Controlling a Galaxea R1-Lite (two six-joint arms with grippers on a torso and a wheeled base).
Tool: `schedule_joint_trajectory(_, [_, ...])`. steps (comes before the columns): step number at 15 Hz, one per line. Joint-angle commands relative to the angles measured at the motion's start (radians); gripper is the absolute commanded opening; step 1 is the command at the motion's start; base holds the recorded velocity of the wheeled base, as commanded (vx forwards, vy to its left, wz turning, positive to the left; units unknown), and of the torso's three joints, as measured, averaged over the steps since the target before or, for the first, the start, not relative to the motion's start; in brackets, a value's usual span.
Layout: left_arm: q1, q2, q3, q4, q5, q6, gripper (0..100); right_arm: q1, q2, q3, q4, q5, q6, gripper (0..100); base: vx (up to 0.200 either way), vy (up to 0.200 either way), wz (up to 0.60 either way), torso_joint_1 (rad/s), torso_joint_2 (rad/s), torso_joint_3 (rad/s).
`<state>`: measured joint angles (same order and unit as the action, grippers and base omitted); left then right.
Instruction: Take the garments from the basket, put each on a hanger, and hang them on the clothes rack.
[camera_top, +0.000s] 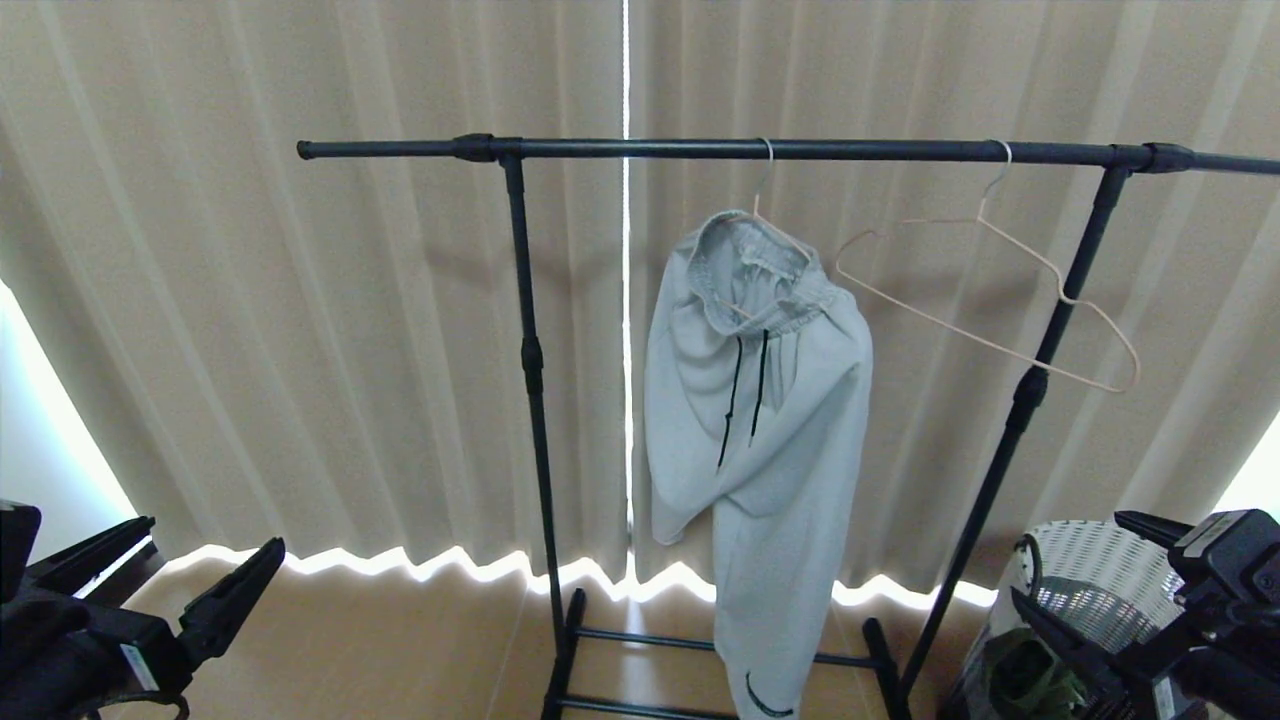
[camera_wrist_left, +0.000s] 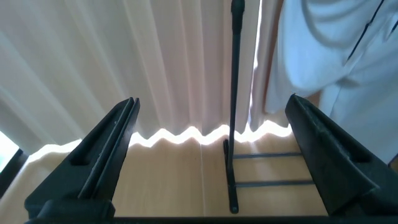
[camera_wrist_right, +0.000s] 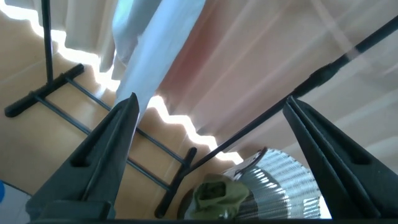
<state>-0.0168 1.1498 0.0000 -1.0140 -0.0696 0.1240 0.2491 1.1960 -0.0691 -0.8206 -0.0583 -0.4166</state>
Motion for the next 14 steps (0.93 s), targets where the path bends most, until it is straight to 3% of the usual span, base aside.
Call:
schedule_joint_trajectory(1, [0.000, 0.004, 0.000, 0.000, 0.001, 0.000, 100, 0.001, 0.002, 0.002, 0.000, 0.000, -0.001, 100, 0.000, 0.000, 0.00, -0.212, 0.47, 0.266])
schedule_joint_trajectory(14, [0.000, 0.002, 0.000, 0.000, -0.001, -0.001, 100, 0.001, 0.010, 0.005, 0.006, 0.000, -0.002, 100, 0.000, 0.000, 0.00, -0.188, 0.44, 0.241])
